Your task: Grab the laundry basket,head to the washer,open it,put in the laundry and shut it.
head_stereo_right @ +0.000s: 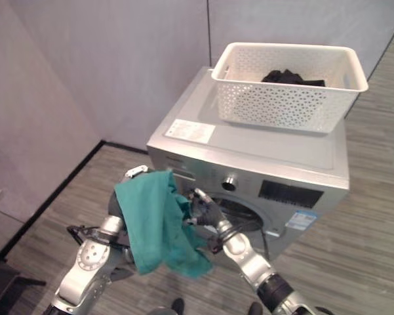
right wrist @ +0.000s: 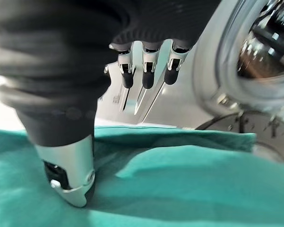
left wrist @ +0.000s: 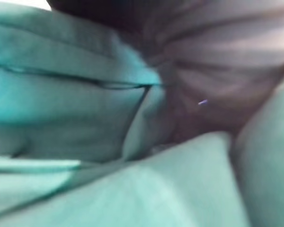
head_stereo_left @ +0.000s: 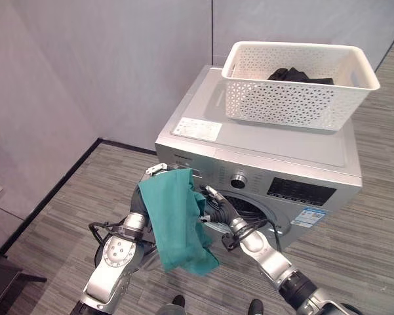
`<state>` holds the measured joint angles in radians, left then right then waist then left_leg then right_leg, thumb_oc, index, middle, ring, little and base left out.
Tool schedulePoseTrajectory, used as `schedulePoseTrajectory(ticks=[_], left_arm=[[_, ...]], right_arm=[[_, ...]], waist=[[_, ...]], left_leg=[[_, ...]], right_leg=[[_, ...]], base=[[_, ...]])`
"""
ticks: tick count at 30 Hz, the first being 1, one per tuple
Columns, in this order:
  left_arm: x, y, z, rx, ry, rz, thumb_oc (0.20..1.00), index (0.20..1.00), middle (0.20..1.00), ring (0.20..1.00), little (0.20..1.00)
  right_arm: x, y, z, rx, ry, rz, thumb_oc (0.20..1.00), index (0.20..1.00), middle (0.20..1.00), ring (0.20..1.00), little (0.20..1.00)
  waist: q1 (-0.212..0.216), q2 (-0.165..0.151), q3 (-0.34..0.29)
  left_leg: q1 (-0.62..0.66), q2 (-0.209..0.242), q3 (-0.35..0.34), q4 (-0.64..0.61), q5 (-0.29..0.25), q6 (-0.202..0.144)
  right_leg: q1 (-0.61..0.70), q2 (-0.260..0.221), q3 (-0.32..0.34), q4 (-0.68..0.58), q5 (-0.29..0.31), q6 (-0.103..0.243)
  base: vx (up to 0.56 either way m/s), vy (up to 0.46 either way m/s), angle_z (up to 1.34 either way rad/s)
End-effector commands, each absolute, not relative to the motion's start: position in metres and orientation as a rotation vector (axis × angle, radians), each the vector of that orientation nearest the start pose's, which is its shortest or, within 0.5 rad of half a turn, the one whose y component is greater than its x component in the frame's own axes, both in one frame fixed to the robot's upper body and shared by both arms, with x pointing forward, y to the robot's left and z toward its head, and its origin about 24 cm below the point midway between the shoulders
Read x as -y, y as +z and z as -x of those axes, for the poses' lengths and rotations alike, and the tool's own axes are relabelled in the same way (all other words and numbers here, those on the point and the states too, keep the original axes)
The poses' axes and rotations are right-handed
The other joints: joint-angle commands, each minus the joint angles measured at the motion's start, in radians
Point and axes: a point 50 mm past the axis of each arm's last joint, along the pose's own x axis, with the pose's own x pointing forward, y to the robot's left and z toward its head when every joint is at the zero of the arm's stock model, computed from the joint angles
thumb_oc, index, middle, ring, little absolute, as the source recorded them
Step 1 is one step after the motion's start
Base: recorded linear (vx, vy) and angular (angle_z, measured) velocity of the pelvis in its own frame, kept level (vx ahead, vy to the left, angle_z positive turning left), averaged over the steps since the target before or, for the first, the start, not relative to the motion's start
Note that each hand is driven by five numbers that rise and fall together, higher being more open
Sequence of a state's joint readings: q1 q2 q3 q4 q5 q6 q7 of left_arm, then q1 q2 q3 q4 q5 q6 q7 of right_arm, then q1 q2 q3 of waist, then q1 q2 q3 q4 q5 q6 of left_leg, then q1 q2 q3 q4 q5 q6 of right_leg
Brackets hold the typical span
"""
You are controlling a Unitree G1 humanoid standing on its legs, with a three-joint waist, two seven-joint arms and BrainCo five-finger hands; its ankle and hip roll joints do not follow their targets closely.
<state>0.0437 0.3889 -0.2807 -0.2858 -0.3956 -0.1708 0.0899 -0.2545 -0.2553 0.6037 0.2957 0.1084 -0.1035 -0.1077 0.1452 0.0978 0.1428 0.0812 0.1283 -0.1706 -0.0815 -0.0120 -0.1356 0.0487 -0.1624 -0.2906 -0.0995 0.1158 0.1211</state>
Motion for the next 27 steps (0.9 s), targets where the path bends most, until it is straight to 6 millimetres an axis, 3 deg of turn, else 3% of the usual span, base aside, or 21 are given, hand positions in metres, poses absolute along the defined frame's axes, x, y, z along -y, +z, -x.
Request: schedulePoseTrajectory(ticks=[1,6,12,16,20,27], left_arm=[[-0.143,0.141,-0.233,0.478,-0.281,0.124,0.2,0.2,0.2,0.2,0.2],[-0.139,0.151,-0.238,0.527,-0.277,0.117,0.2,0.2,0.2,0.2,0.2],[-0.135,0.169,-0.244,0.617,-0.247,0.108,0.2,0.2,0.2,0.2,0.2],[-0.12,0.18,-0.248,0.658,-0.289,0.144,0.2,0.2,0.2,0.2,0.2],[-0.101,0.184,-0.252,0.657,-0.36,0.183,0.2,0.2,0.2,0.2,0.2],[-0.096,0.184,-0.251,0.642,-0.394,0.214,0.2,0.2,0.2,0.2,0.2]], right_arm=[[0.047,0.048,-0.284,0.083,0.499,0.184,1.0,1.0,1.0,1.0,1.0],[0.045,0.043,-0.28,0.061,0.496,0.167,1.0,1.0,1.0,1.0,1.0],[0.044,0.023,-0.264,-0.022,0.531,0.162,1.0,1.0,1.0,1.0,1.0],[0.044,0.013,-0.26,-0.072,0.518,0.148,1.0,1.0,1.0,1.0,1.0],[0.041,0.013,-0.259,-0.072,0.525,0.154,1.0,1.0,1.0,1.0,1.0],[0.044,0.025,-0.267,-0.006,0.51,0.193,1.0,1.0,1.0,1.0,1.0]], waist=[[0.0,-0.016,0.042],[-0.007,-0.011,0.046],[-0.034,-0.017,0.034],[-0.054,-0.011,0.031],[-0.076,-0.006,0.022],[-0.085,-0.014,0.01]], left_leg=[[-0.022,-0.044,0.146,-0.006,-0.027,0.066],[-0.03,-0.048,0.14,-0.006,-0.025,0.063],[-0.023,-0.049,0.145,-0.006,-0.034,0.063],[-0.021,-0.05,0.144,-0.006,-0.033,0.063],[-0.017,-0.055,0.148,-0.006,-0.037,0.065],[-0.004,-0.046,0.177,-0.006,-0.047,0.069]], right_leg=[[0.121,-0.046,-0.073,0.012,-0.18,-0.014],[0.124,-0.049,-0.086,0.012,-0.18,-0.014],[0.129,-0.048,-0.085,0.012,-0.182,-0.014],[0.132,-0.049,-0.085,0.012,-0.185,-0.015],[0.133,-0.053,-0.084,0.012,-0.183,-0.014],[0.12,-0.049,-0.056,0.012,-0.178,-0.009]], base=[[-0.01,0.017,0.25],[0.0,0.007,0.12],[0.02,-0.005,0.05],[0.0,0.0,0.0],[0.0,0.0,0.0],[0.0,-0.007,-0.06]])
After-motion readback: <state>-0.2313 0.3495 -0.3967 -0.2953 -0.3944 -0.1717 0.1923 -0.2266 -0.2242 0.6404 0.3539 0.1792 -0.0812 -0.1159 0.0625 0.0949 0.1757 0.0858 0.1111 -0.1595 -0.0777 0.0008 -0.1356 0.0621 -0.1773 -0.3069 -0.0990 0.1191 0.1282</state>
